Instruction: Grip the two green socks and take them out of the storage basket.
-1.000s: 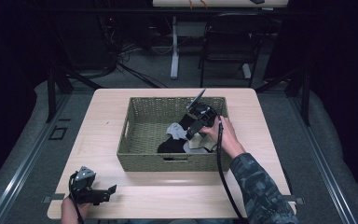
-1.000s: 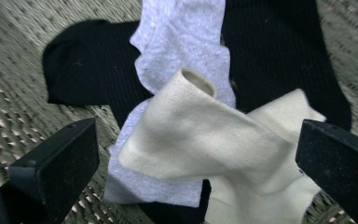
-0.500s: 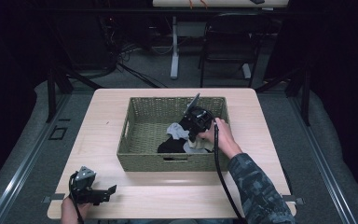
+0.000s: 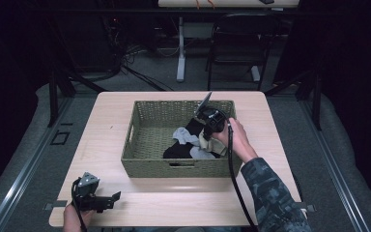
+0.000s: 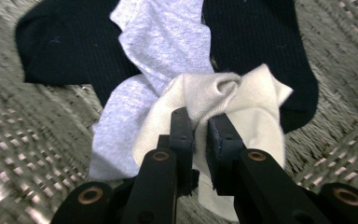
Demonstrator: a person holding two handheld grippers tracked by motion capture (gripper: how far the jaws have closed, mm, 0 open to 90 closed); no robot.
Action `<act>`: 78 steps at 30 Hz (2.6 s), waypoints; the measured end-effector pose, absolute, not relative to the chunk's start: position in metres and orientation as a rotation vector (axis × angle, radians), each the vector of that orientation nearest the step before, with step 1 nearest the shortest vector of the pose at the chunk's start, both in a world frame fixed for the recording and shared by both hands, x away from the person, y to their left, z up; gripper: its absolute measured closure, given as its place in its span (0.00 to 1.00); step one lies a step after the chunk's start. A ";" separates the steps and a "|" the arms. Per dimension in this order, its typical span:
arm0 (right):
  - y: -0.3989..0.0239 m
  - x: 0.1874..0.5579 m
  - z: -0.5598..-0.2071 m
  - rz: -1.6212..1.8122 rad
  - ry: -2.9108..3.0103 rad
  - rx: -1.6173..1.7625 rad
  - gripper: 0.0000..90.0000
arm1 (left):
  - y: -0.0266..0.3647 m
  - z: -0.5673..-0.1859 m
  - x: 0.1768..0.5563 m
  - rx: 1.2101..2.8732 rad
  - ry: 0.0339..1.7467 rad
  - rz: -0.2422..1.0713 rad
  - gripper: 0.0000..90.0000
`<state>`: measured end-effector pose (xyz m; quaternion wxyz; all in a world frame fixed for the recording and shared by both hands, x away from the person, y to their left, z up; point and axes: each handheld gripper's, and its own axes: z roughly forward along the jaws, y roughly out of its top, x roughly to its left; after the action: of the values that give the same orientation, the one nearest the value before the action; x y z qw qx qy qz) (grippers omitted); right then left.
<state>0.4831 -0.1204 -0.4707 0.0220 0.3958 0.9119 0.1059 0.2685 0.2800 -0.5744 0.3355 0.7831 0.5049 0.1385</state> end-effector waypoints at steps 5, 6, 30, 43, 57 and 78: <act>-0.124 0.479 -0.453 0.390 2.808 1.213 0.91 | 0.280 -0.574 0.269 2.044 1.317 0.362 0.00; -0.125 0.479 -0.451 0.388 2.807 1.204 0.91 | 0.280 -0.575 0.269 2.043 1.318 0.363 0.00; -0.140 0.478 -0.397 0.430 2.805 1.201 0.91 | 0.280 -0.574 0.269 2.039 1.320 0.365 0.00; -0.147 0.473 -0.369 0.470 2.781 1.179 0.91 | 0.280 -0.574 0.270 2.040 1.318 0.362 0.00; -0.165 0.465 -0.340 0.508 2.697 1.164 0.92 | 0.280 -0.574 0.270 2.039 1.318 0.363 0.00; -0.264 0.454 -0.340 0.495 2.547 1.384 0.92 | 0.279 -0.574 0.270 2.042 1.317 0.366 0.00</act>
<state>0.4542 -0.2643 -0.3400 0.1001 0.4683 0.8618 0.1673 0.2696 0.2795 -0.5739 0.3355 0.7829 0.5048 0.1404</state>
